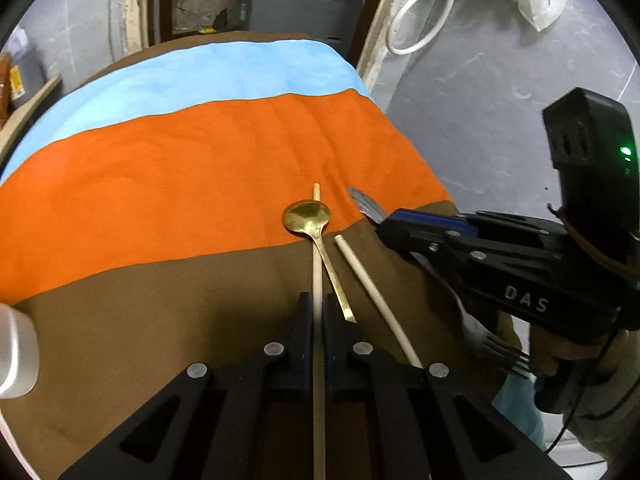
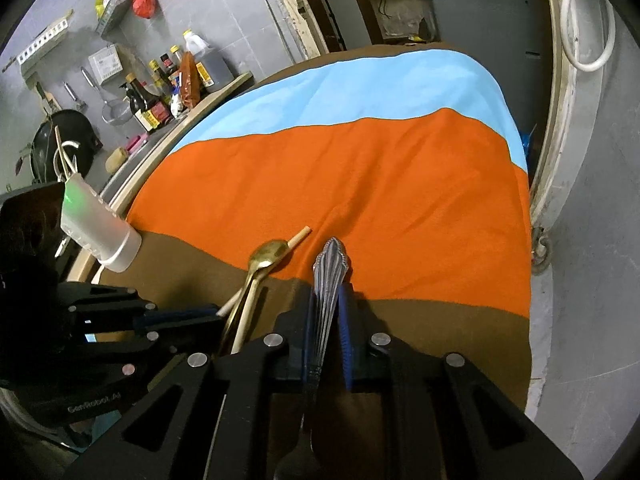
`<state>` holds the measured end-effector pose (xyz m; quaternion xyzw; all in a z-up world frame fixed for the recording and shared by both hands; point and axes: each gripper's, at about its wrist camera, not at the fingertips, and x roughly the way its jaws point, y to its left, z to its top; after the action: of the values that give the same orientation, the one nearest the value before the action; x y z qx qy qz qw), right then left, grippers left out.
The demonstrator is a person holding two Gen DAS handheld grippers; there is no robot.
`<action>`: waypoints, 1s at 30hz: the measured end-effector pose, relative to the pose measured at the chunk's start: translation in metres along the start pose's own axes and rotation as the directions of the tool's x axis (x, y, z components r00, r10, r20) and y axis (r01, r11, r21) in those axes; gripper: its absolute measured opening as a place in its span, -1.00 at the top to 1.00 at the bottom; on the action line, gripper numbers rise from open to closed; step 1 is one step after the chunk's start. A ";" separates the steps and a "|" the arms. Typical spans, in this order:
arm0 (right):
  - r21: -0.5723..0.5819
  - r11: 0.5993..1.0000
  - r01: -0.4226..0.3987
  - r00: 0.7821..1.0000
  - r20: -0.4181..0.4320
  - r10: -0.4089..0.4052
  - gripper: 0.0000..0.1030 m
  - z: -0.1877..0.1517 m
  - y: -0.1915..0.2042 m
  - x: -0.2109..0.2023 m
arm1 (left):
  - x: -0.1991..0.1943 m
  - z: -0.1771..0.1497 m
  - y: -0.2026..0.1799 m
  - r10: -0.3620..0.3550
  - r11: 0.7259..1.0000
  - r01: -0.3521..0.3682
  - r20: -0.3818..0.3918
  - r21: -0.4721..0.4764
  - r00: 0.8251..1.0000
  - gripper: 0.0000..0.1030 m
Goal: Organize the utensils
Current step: 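Close the right gripper on a silver fork while the left grasps a wooden chopstick, then lift the fork with the right gripper while the left lifts the chopstick toward the basket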
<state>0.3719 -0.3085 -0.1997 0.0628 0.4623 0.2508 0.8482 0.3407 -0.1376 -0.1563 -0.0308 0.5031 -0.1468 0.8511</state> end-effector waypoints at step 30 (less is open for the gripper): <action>0.191 0.982 -0.003 1.000 0.016 0.000 0.87 -0.004 0.008 0.001 | -0.051 -0.009 0.060 0.120 0.961 -0.075 0.157 -0.267 0.980 0.90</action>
<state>0.3660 -0.3013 -0.1998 0.1463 0.4773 0.2056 0.8418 0.3228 -0.0655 -0.1293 -0.1294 0.4437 -0.0342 0.8861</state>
